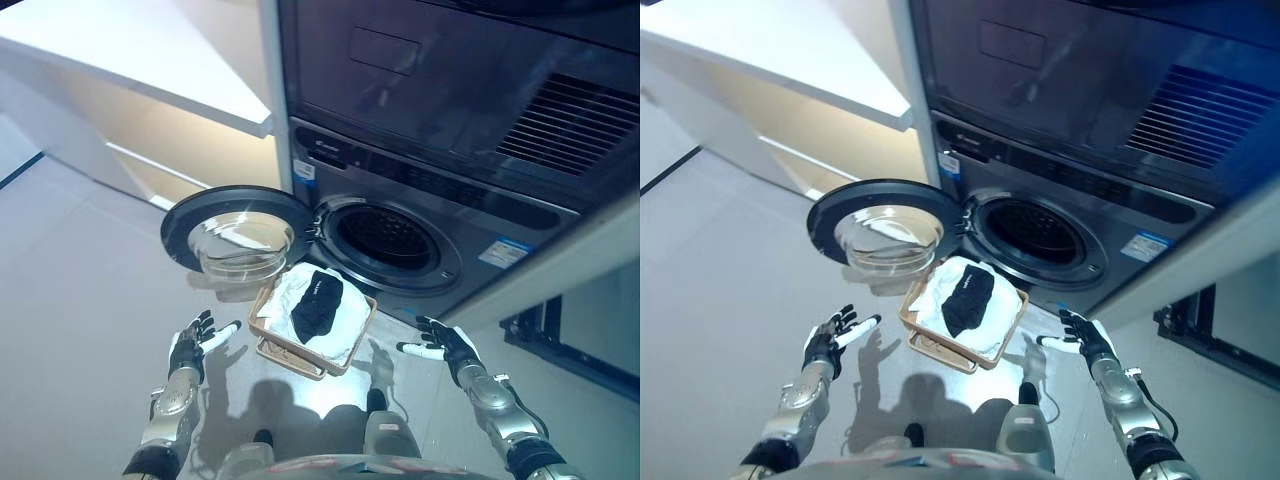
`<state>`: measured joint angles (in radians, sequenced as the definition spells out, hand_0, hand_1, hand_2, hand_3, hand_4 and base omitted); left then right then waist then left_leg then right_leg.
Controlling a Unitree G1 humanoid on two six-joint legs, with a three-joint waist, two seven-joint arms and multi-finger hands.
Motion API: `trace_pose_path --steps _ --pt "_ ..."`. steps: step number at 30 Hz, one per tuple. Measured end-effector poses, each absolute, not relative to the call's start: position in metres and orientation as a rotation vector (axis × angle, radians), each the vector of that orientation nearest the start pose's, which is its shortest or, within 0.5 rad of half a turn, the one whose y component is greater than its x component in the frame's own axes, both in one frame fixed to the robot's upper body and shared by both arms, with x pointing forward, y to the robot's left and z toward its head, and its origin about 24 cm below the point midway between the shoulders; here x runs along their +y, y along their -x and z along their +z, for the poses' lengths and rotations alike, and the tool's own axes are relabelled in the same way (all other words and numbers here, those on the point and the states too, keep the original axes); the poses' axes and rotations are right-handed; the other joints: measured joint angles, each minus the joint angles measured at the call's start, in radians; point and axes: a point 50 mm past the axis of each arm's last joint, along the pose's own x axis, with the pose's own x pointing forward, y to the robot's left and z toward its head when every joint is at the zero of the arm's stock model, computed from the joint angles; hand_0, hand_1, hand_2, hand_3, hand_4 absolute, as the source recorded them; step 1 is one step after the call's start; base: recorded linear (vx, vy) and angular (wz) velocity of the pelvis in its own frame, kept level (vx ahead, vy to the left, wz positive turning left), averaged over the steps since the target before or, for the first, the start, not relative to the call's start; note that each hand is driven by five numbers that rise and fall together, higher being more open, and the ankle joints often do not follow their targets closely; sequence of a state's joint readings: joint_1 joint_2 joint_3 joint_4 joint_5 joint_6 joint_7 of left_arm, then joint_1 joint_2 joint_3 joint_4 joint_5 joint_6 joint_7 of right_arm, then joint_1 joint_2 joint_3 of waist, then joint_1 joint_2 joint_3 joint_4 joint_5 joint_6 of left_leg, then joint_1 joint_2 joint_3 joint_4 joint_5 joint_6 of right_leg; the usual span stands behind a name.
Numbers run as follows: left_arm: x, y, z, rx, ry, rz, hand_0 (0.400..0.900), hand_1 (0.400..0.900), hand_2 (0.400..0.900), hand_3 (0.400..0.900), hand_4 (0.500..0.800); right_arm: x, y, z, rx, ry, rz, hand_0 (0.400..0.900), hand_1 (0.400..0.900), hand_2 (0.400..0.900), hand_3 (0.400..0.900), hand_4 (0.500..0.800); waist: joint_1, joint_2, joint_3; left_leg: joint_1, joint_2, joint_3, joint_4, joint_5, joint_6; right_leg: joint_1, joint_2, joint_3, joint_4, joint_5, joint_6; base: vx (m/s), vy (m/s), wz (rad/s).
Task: Put the clothes in the basket into the washing machine.
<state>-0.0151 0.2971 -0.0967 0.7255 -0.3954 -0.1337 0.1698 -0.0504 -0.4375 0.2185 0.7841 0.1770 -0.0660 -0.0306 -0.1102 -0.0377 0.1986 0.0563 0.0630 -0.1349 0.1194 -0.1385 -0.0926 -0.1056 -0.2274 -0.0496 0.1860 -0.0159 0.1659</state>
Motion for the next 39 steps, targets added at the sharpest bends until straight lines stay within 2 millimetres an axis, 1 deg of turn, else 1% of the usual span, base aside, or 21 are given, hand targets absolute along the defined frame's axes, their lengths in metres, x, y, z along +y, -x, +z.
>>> trace_pose_path --steps 2,6,8,11,13,15,16,18,19,21,24,27,29,31,32,33,34,35,36,38,39 --pt "0.241 -0.199 -0.085 0.572 -0.014 0.306 0.900 0.900 0.900 0.900 0.800 -0.266 -0.198 -0.089 0.712 0.351 -0.086 0.900 0.900 0.900 0.900 0.800 0.003 0.008 -0.005 -0.017 0.011 -0.020 -0.007 0.004 -0.006 -0.021 0.006 -0.012 0.023 -0.024 0.009 0.08 -0.174 0.26" --pt "0.235 -0.207 -0.083 0.560 -0.002 0.303 0.900 0.900 0.900 0.900 0.800 -0.270 -0.196 -0.091 0.730 0.358 -0.111 0.900 0.900 0.900 0.900 0.800 -0.001 0.030 -0.008 -0.033 0.048 -0.035 -0.030 0.018 -0.029 -0.063 0.028 -0.021 0.084 -0.056 -0.023 0.10 -0.220 0.19" --pt "0.231 -0.214 -0.079 0.543 -0.006 0.280 0.900 0.900 0.900 0.900 0.800 -0.272 -0.187 -0.096 0.756 0.356 -0.120 0.900 0.900 0.900 0.900 0.800 -0.006 0.042 -0.013 -0.031 0.079 -0.050 -0.046 0.027 -0.044 -0.121 0.057 -0.029 0.198 -0.099 -0.040 0.10 -0.308 0.39" --pt "0.229 -0.225 -0.073 0.520 -0.024 0.253 0.900 0.900 0.900 0.900 0.800 -0.273 -0.171 -0.105 0.797 0.315 -0.148 0.900 0.900 0.900 0.900 0.800 -0.013 0.059 -0.025 -0.077 0.132 -0.072 -0.049 0.053 -0.066 -0.120 0.126 -0.078 0.144 -0.130 -0.079 0.13 -0.339 0.35" --pt "0.224 -0.226 -0.074 0.520 -0.018 0.237 0.900 0.900 0.900 0.900 0.800 -0.276 -0.156 -0.112 0.843 0.308 -0.165 0.900 0.900 0.900 0.900 0.800 -0.006 0.052 -0.024 -0.102 0.141 -0.063 0.007 0.087 -0.041 -0.103 0.132 -0.103 0.143 -0.136 -0.113 0.14 -0.314 0.16" --pt "0.222 -0.221 -0.079 0.541 -0.014 0.239 0.900 0.900 0.900 0.900 0.800 -0.279 -0.152 -0.113 0.849 0.299 -0.184 0.900 0.900 0.900 0.900 0.800 0.004 0.046 -0.026 -0.121 0.146 -0.062 0.070 0.122 -0.020 -0.078 0.155 -0.112 0.132 -0.149 -0.142 0.10 -0.212 0.25" --pt "0.222 -0.220 -0.080 0.549 -0.013 0.239 0.900 0.900 0.900 0.900 0.800 -0.280 -0.153 -0.112 0.844 0.298 -0.203 0.900 0.900 0.900 0.900 0.800 0.002 0.044 -0.026 -0.128 0.150 -0.061 0.072 0.162 -0.004 -0.065 0.161 -0.122 0.122 -0.149 -0.157 0.07 -0.150 0.13" --pt "0.220 -0.225 -0.078 0.538 -0.011 0.229 0.900 0.900 0.900 0.900 0.800 -0.285 -0.158 -0.108 0.827 0.305 -0.229 0.900 0.900 0.900 0.900 0.800 0.001 0.032 -0.023 -0.175 0.150 -0.060 0.105 0.237 -0.009 -0.057 0.168 -0.140 0.104 -0.145 -0.186 0.08 -0.125 -0.24" --pt "0.220 -0.226 -0.077 0.535 -0.013 0.228 0.900 0.900 0.900 0.900 0.800 -0.287 -0.164 -0.104 0.809 0.315 -0.238 0.900 0.900 0.900 0.900 0.800 0.022 0.021 -0.016 -0.190 0.147 -0.059 0.119 0.255 -0.005 -0.049 0.176 -0.132 0.092 -0.139 -0.207 0.11 -0.073 -0.52" --pt "0.221 -0.225 -0.078 0.542 -0.016 0.233 0.900 0.900 0.900 0.900 0.800 -0.287 -0.176 -0.098 0.773 0.324 -0.247 0.900 0.900 0.900 0.900 0.800 0.045 0.003 -0.007 -0.199 0.143 -0.047 0.114 0.237 -0.020 -0.024 0.195 -0.121 0.060 -0.125 -0.226 0.15 0.003 -0.67" --pt "0.225 -0.221 -0.080 0.551 -0.025 0.243 0.900 0.900 0.900 0.900 0.800 -0.284 -0.192 -0.090 0.717 0.338 -0.236 0.900 0.900 0.900 0.900 0.800 0.092 -0.004 -0.002 -0.191 0.148 -0.074 0.003 0.233 -0.030 -0.009 0.243 -0.067 0.036 -0.112 -0.237 0.17 0.098 -0.70" --pt "0.228 -0.214 -0.084 0.574 -0.030 0.255 0.900 0.900 0.900 0.900 0.800 -0.272 -0.208 -0.086 0.674 0.330 -0.208 0.900 0.900 0.900 0.900 0.800 0.111 -0.001 -0.001 -0.197 0.147 -0.118 -0.056 0.234 -0.030 0.018 0.280 -0.017 0.006 -0.100 -0.233 0.16 0.212 -0.69" --pt "0.227 -0.212 -0.086 0.580 -0.031 0.253 0.900 0.900 0.900 0.900 0.800 -0.265 -0.218 -0.082 0.648 0.322 -0.201 0.900 0.900 0.900 0.900 0.800 0.110 0.016 0.009 -0.216 0.145 -0.116 -0.071 0.237 -0.027 0.023 0.288 0.019 -0.001 -0.097 -0.231 0.09 0.269 -0.66" --pt "0.225 -0.215 -0.085 0.574 -0.035 0.248 0.900 0.900 0.900 0.900 0.800 -0.262 -0.229 -0.076 0.618 0.331 -0.189 0.900 0.900 0.900 0.900 0.800 0.107 0.051 0.028 -0.233 0.143 -0.108 -0.069 0.239 -0.024 0.017 0.290 0.072 -0.001 -0.089 -0.206 0.04 0.454 -1.11" --pt "0.223 -0.219 -0.082 0.565 -0.051 0.246 0.900 0.900 0.900 0.900 0.800 -0.257 -0.238 -0.071 0.594 0.332 -0.182 0.900 0.900 0.900 0.900 0.800 0.110 0.069 0.034 -0.245 0.133 -0.092 -0.060 0.237 -0.020 -0.004 0.290 0.125 -0.004 -0.084 -0.182 0.08 0.412 -1.02" --pt "0.221 -0.223 -0.080 0.554 -0.058 0.237 0.900 0.900 0.900 0.900 0.800 -0.257 -0.247 -0.065 0.565 0.334 -0.183 0.900 0.900 0.900 0.900 0.800 0.133 0.083 0.037 -0.234 0.132 -0.077 -0.074 0.256 0.000 -0.038 0.266 0.126 0.011 -0.089 -0.172 0.07 0.180 -0.31" --pt "0.216 -0.230 -0.077 0.540 -0.089 0.222 0.900 0.900 0.900 0.900 0.800 -0.256 -0.256 -0.058 0.539 0.351 -0.176 0.900 0.900 0.900 0.900 0.800 0.130 0.112 0.049 -0.231 0.130 -0.046 -0.074 0.245 -0.027 -0.069 0.241 0.131 0.029 -0.089 -0.139 0.02 0.187 -0.88" --pt "0.211 -0.240 -0.073 0.523 -0.118 0.201 0.900 0.900 0.900 0.900 0.800 -0.258 -0.260 -0.054 0.528 0.363 -0.180 0.900 0.900 0.900 0.900 0.800 0.126 0.130 0.062 -0.232 0.107 -0.014 -0.082 0.232 -0.067 -0.083 0.213 0.118 0.043 -0.092 -0.125 -0.05 0.173 -1.14" --pt "0.209 -0.252 -0.065 0.485 -0.147 0.196 0.900 0.900 0.900 0.900 0.800 -0.252 -0.260 -0.057 0.535 0.366 -0.161 0.900 0.900 0.900 0.900 0.800 0.127 0.119 0.077 -0.229 0.077 0.009 -0.086 0.230 -0.050 -0.107 0.170 0.123 0.042 -0.073 -0.097 -0.05 0.170 -1.14" --pt "0.217 -0.268 -0.050 0.420 -0.227 0.225 0.900 0.900 0.900 0.900 0.800 -0.233 -0.268 -0.056 0.522 0.377 -0.088 0.900 0.900 0.900 0.900 0.800 0.172 0.109 0.100 -0.231 0.067 0.116 -0.087 0.226 -0.021 -0.147 0.100 0.101 0.050 -0.075 -0.090 -0.12 0.029 -0.50" --pt "0.216 -0.275 -0.044 0.390 -0.239 0.243 0.900 0.900 0.900 0.900 0.800 -0.225 -0.272 -0.055 0.506 0.372 -0.064 0.900 0.900 0.900 0.900 0.800 0.175 0.107 0.111 -0.252 0.067 0.139 -0.078 0.224 -0.011 -0.173 0.063 0.066 0.061 -0.074 -0.088 -0.09 0.006 -0.27"
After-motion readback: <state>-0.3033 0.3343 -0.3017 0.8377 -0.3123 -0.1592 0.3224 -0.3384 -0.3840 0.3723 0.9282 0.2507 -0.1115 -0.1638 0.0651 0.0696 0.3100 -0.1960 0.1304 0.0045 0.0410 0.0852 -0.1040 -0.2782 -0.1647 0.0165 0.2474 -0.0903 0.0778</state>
